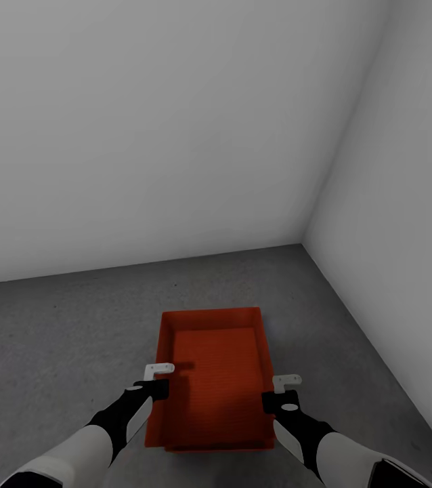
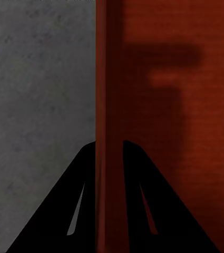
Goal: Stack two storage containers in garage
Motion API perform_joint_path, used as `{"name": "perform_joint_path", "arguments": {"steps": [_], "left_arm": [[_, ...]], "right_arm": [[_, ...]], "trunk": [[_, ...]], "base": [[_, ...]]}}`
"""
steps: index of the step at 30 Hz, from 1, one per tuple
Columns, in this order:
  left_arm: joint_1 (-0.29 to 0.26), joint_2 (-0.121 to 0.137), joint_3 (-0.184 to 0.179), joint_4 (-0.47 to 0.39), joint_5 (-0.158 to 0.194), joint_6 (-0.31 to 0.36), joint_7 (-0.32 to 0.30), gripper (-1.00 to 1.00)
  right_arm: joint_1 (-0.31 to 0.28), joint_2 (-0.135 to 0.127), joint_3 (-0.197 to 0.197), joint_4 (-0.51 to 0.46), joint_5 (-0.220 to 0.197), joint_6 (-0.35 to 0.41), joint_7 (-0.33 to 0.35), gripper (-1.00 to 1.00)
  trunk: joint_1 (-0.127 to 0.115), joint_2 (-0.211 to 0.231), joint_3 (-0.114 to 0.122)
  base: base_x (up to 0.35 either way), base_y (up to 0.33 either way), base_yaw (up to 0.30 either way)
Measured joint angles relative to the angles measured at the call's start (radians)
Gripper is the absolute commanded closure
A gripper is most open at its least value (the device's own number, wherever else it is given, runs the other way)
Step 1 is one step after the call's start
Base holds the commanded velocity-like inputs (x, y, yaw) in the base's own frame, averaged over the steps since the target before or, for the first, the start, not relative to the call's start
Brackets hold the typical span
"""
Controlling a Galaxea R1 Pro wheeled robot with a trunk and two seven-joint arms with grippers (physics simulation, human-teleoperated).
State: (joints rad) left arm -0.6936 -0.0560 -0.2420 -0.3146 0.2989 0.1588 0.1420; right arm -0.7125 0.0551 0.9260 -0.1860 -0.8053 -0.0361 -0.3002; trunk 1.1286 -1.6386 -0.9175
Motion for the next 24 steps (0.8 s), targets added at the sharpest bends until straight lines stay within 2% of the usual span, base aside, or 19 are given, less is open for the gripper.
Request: {"name": "perform_joint_path", "arguments": {"steps": [24], "left_arm": [[0.000, 0.000, 0.004, -0.001, -0.008, -0.017, -0.005, 1.00]], "right_arm": [[0.000, 0.000, 0.002, 0.001, -0.003, -0.018, -0.002, 1.00]], "trunk": [[0.000, 0.000, 0.000]], "base": [[0.000, 0.000, 0.000]]}}
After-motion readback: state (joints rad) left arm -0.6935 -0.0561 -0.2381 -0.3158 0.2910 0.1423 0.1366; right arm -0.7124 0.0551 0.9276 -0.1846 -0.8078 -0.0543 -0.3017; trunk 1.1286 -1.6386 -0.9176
